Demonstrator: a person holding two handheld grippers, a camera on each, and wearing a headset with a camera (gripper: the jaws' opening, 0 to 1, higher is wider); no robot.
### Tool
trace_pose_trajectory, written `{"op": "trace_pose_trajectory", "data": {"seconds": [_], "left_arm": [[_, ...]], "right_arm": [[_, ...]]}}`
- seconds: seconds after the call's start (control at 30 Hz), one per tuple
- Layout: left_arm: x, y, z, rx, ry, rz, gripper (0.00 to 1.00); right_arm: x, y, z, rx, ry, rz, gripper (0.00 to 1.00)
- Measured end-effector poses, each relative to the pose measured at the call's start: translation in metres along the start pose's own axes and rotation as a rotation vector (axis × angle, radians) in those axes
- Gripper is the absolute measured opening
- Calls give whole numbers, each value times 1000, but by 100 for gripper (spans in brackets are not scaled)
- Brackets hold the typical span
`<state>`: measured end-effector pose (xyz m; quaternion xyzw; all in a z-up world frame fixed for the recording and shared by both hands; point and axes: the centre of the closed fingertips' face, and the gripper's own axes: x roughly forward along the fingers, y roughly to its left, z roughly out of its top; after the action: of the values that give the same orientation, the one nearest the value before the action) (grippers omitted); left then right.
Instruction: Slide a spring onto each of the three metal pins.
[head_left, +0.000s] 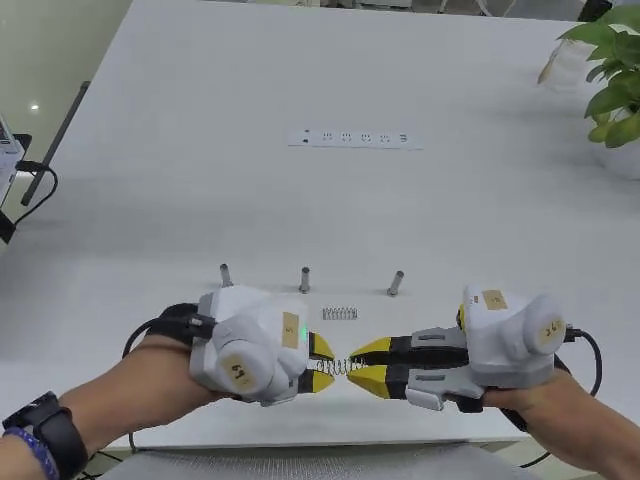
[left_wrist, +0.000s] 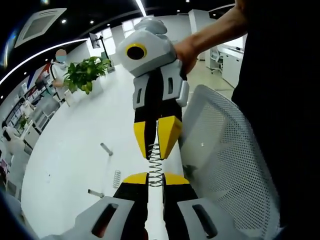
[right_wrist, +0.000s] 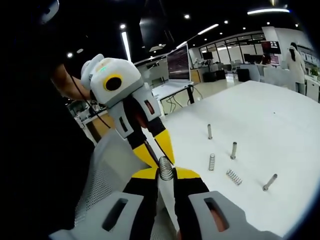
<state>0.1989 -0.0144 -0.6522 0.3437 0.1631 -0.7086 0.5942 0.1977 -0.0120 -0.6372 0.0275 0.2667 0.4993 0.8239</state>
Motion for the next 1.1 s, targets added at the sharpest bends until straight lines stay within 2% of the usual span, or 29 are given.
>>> {"op": "trace_pose_trajectory", "data": {"seconds": [0.1,0.27,0.5,0.67,0.77,1.1], "left_arm": [[0,7,1,-14,-7,18,2],[-4,23,11,-84,-77,56,2],[-6,39,26,-156,-169,86,2],[-4,43,32,-172,-192,93,2],[-3,46,37,-188,-214,94,2],[-2,50,45,-193,-242,99,2]], "right_arm": [[-2,-1,8,-11,-5,-4,8],[-7,-10,24,-50,8,-29,8],[-15,-19,46,-140,73,-40,9],[-18,-22,50,-184,144,-37,9],[-21,-23,52,-195,158,-38,9],[-28,-26,53,-247,223,-31,9]]}}
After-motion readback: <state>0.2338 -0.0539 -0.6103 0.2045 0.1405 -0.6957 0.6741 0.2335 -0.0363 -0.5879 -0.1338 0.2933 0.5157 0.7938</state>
